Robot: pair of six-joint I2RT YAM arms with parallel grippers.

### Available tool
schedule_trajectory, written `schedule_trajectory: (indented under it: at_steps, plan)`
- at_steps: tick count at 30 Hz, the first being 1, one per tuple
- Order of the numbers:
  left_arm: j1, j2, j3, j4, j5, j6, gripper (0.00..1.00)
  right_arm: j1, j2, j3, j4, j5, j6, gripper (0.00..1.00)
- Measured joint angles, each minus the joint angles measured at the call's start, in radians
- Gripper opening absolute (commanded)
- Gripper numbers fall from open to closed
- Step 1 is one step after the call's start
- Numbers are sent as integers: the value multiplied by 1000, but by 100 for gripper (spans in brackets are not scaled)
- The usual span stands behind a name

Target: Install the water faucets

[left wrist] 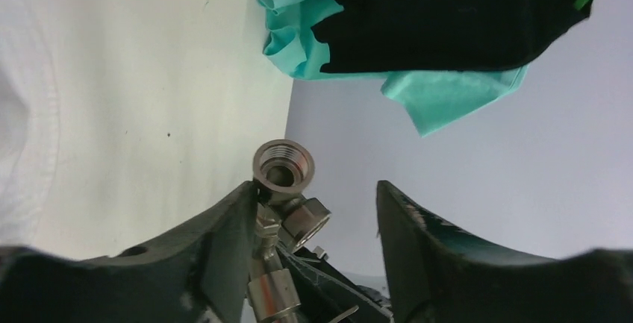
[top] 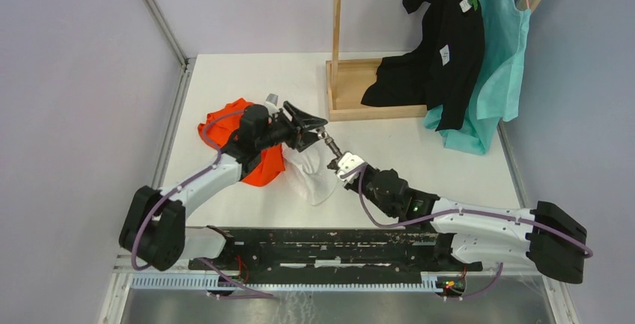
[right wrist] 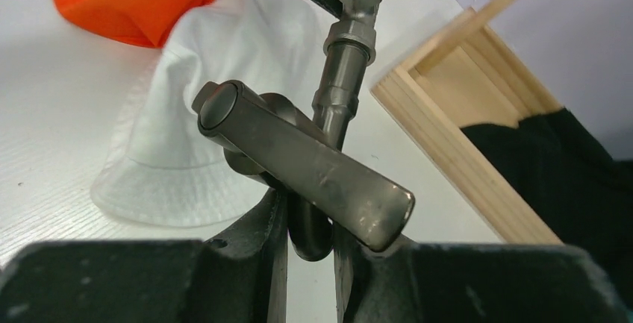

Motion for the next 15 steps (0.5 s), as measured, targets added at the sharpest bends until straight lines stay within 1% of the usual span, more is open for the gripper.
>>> schedule_trajectory:
  at_steps: [4,7,13,15]
  plan:
    - [-40,127,104,50,43,57,78,-2,-65,-42,-26,86,93,1]
    - [-54,188,157,52,68,106,80,-9,-120,-70,-69,126,163,1]
    - [-48,205,212,-16,69,233,81,-38,-201,-105,-219,191,318,0]
    - [-47,198,218,-44,63,282,83,-53,-216,-118,-264,218,387,0]
